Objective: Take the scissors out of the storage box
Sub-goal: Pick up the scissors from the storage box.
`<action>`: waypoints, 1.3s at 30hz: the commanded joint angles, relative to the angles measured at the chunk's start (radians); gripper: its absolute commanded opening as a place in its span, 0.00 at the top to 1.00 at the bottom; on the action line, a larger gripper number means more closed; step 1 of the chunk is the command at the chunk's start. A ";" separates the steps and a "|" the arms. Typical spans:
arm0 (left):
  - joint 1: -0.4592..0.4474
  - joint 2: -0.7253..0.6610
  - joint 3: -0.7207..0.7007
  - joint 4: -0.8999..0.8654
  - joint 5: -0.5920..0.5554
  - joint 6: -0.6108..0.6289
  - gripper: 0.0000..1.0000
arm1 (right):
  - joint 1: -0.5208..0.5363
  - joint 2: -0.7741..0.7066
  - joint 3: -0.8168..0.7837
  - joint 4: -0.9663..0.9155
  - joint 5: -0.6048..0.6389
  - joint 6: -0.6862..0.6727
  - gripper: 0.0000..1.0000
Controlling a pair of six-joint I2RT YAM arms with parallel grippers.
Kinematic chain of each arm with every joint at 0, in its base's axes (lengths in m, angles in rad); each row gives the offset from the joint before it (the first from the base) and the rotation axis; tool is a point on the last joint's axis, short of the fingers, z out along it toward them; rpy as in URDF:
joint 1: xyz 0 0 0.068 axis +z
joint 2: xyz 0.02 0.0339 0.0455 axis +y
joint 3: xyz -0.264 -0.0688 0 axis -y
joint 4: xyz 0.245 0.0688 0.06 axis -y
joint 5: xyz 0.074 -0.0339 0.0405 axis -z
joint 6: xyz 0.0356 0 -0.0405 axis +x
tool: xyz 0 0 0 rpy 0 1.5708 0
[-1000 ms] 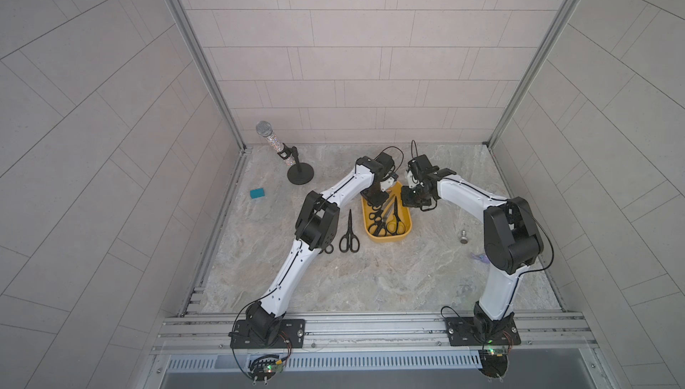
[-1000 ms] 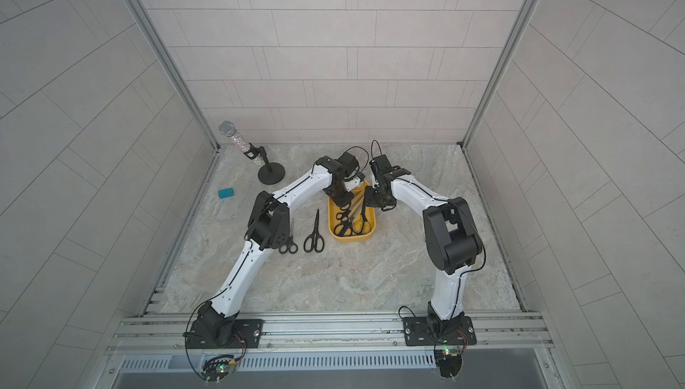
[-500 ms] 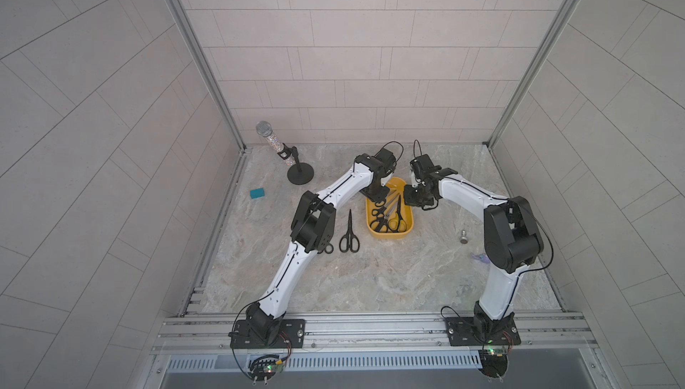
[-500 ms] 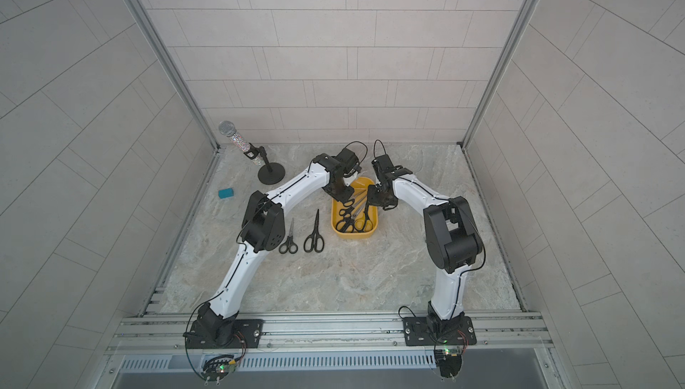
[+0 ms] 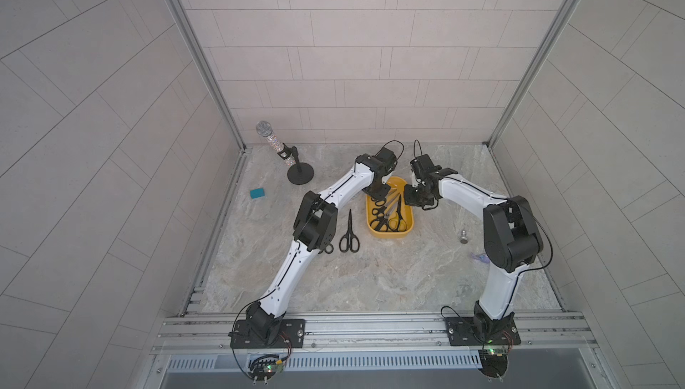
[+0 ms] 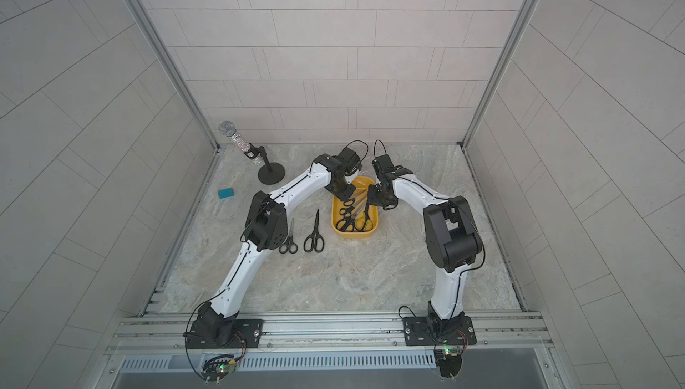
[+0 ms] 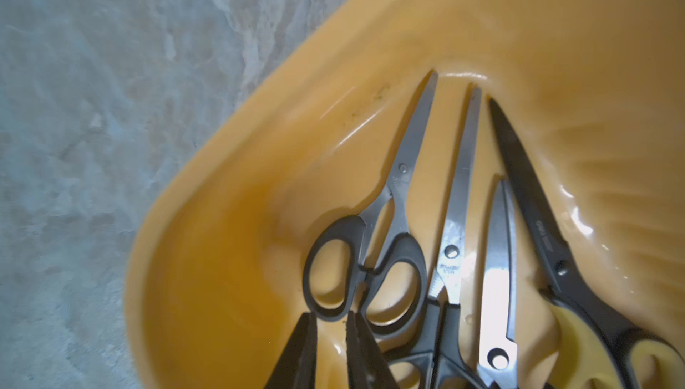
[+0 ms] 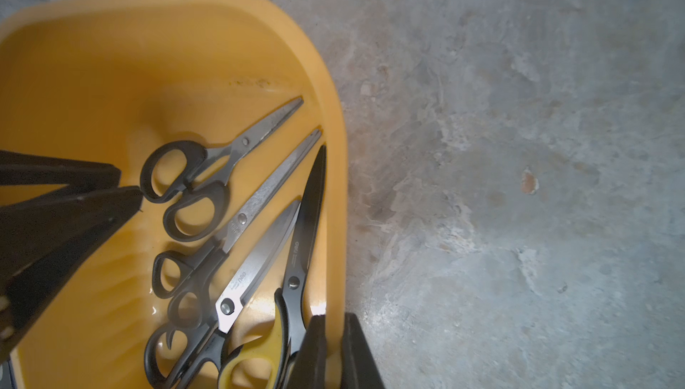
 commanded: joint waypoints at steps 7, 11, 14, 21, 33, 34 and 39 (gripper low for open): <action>-0.005 0.035 0.028 -0.044 -0.005 0.049 0.69 | -0.003 0.029 0.053 -0.012 0.008 -0.010 1.00; -0.002 0.029 -0.006 -0.043 -0.027 0.062 0.66 | -0.003 0.041 0.069 -0.016 0.008 -0.026 1.00; 0.000 0.037 -0.012 -0.031 -0.037 0.072 0.66 | -0.003 0.043 0.073 -0.015 -0.009 -0.029 1.00; 0.015 0.108 0.065 -0.073 -0.012 0.110 0.66 | -0.003 0.035 0.046 0.016 -0.031 -0.041 1.00; 0.059 0.127 0.132 -0.111 0.033 0.191 0.66 | -0.003 0.061 0.042 0.033 -0.038 -0.105 1.00; 0.059 0.127 0.139 -0.110 0.038 0.191 0.65 | -0.002 0.063 0.040 0.033 -0.040 -0.103 1.00; 0.062 0.137 0.166 -0.117 0.061 0.200 0.65 | -0.002 0.063 0.042 0.030 -0.041 -0.103 1.00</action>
